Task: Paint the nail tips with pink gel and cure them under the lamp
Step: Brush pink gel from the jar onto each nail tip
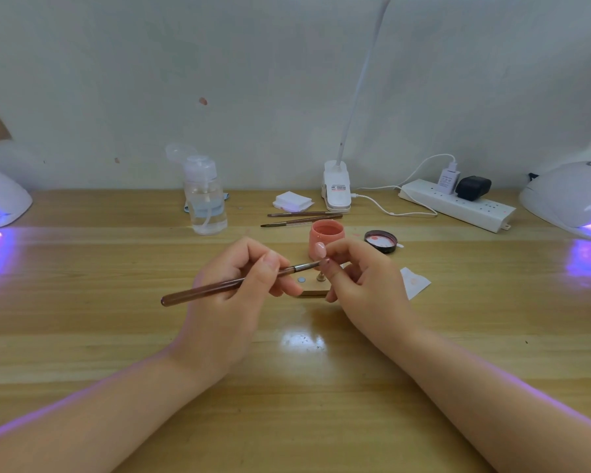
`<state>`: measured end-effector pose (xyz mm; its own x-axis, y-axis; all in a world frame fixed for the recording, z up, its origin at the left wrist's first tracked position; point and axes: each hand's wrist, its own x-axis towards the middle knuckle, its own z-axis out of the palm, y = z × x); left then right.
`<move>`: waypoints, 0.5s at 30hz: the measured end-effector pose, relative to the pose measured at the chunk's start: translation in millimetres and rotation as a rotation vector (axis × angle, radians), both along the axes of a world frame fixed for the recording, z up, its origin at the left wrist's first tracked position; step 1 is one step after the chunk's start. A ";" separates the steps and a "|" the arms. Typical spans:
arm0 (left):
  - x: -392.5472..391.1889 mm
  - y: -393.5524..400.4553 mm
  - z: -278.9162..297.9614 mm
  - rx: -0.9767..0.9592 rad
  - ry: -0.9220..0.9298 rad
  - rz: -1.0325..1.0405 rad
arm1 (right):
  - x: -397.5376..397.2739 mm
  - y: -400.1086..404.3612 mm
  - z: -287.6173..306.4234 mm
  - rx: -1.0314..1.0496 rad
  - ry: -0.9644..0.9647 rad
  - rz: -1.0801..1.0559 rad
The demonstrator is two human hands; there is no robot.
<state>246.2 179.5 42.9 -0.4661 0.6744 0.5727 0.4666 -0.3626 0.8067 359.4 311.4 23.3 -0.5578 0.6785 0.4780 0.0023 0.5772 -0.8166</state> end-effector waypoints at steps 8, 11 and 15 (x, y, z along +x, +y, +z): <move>-6.7 4.7 -3.2 -0.020 -0.027 0.113 | 0.8 -1.9 2.0 -0.024 0.023 0.038; -6.9 5.1 -3.3 -0.007 -0.018 0.123 | 0.4 -2.4 2.4 -0.037 0.026 0.045; -4.1 4.3 -3.1 0.011 -0.003 0.099 | 0.0 -2.3 2.5 -0.040 0.038 0.046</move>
